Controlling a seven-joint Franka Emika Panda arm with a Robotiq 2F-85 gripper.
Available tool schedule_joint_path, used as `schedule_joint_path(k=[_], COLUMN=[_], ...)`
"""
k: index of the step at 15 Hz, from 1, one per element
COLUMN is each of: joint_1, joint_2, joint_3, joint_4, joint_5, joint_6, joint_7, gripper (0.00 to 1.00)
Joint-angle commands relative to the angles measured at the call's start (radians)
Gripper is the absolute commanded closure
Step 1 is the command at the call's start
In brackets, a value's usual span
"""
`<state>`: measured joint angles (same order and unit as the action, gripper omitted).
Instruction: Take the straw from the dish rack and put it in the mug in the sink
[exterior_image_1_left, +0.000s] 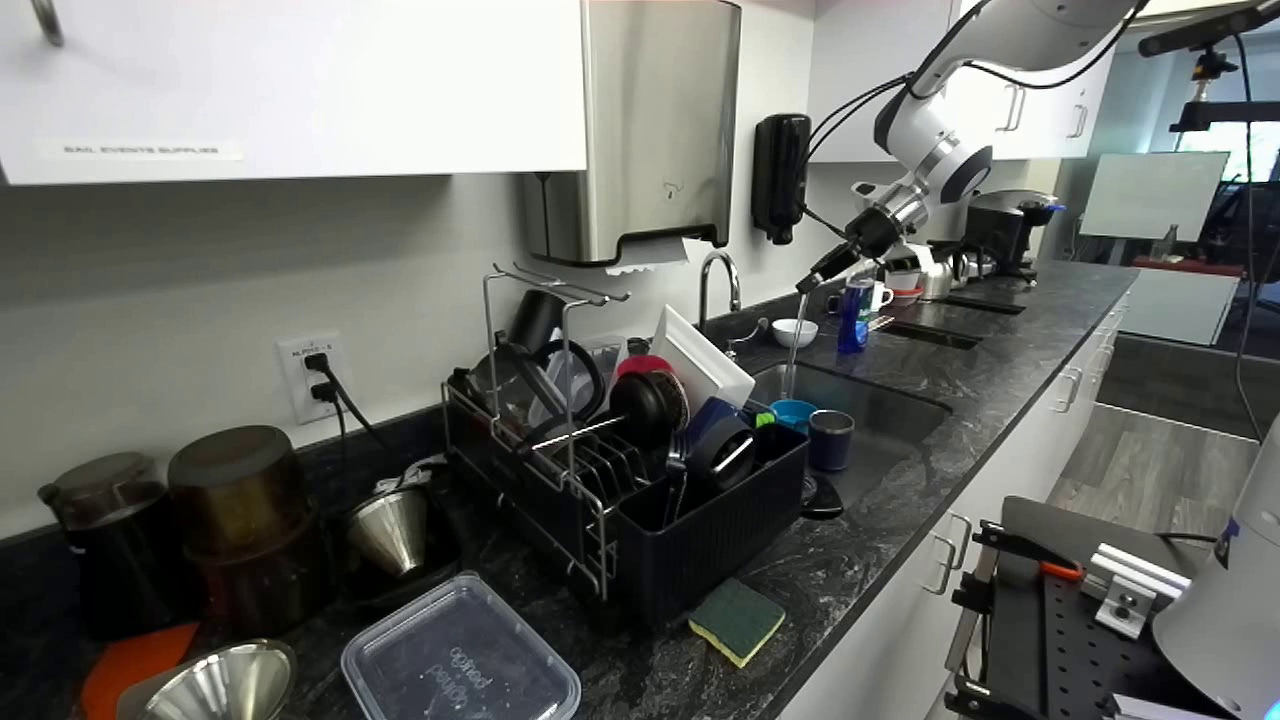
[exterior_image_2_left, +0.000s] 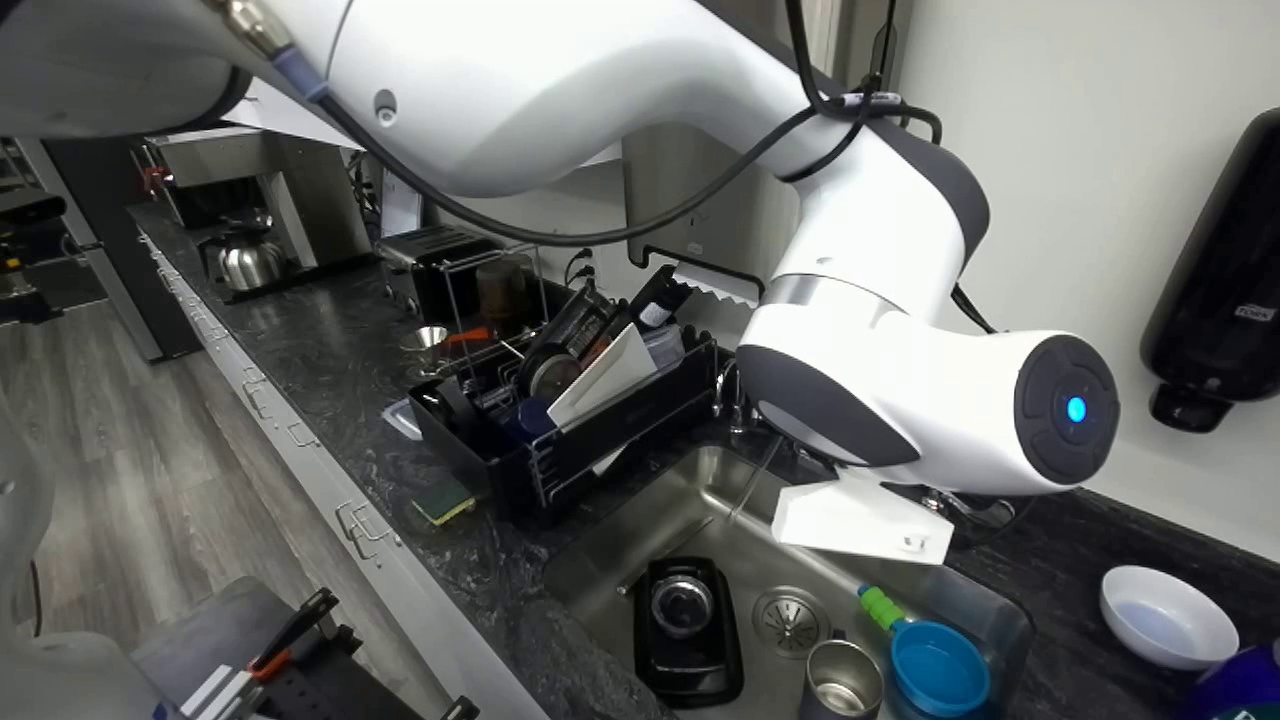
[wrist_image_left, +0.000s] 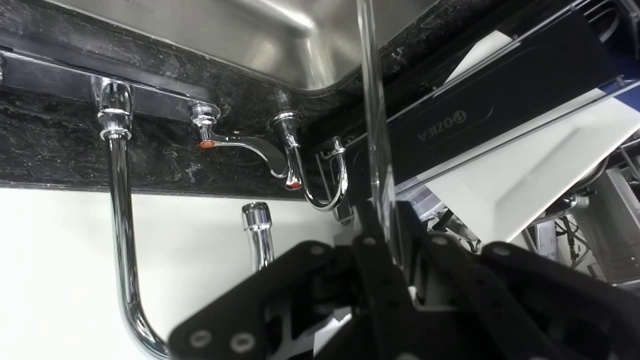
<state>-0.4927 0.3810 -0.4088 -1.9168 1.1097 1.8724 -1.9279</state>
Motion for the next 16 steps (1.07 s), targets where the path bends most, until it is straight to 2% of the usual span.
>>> schedule_joint_path(k=[1, 9, 16], joint_1=[-0.017, -0.049, -0.071], joint_2=[0.011, 0.095, 0.173], joint_3=[0.019, 0.025, 0.044], joint_4=[0.017, 0.110, 0.145], joint_5=[-0.001, 0.031, 0.078], joint_6=[0.005, 0.042, 0.168], joint_7=[0.022, 0.161, 0.234], gripper=[0.97, 0.97, 0.97])
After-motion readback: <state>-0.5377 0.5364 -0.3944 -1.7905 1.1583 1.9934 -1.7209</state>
